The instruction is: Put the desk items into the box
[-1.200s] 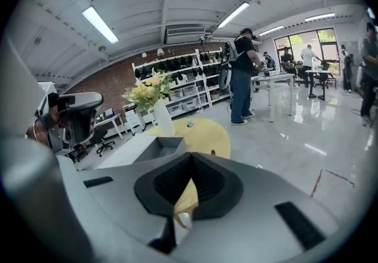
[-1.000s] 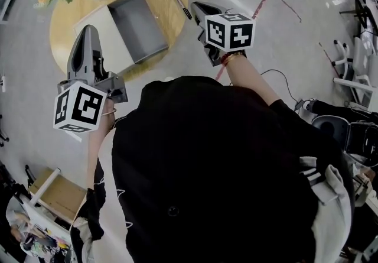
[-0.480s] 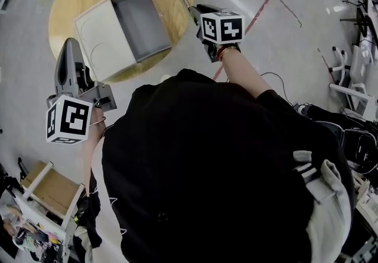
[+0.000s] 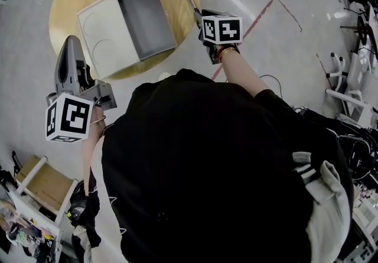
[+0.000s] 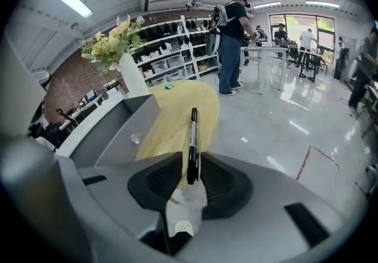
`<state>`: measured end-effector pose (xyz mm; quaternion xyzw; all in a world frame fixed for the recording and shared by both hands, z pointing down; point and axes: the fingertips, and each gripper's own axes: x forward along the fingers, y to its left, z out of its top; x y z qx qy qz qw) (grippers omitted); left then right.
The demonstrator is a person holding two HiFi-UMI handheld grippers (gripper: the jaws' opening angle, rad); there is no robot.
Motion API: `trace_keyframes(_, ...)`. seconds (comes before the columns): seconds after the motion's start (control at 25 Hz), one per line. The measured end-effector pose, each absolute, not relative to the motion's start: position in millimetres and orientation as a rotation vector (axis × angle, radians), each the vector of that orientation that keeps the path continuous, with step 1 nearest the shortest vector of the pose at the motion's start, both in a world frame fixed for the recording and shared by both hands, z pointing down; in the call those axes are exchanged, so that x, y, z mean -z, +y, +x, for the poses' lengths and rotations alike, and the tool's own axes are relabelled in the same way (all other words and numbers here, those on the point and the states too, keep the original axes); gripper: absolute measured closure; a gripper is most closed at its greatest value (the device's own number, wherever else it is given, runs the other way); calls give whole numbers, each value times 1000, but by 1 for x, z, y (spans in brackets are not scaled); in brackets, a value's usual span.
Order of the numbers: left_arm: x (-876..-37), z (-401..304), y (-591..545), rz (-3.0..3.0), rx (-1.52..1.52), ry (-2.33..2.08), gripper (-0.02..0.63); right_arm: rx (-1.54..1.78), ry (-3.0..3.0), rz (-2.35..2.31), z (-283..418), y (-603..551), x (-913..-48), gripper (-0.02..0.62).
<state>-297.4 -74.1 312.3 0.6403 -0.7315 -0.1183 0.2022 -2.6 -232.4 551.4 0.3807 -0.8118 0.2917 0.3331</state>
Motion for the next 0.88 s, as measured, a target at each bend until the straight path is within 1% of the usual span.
trace_keyframes(0.88, -308, -307, -77, 1783, 330, -2053, 595, -782, -2080, 1004, -6, -233, -558, 512)
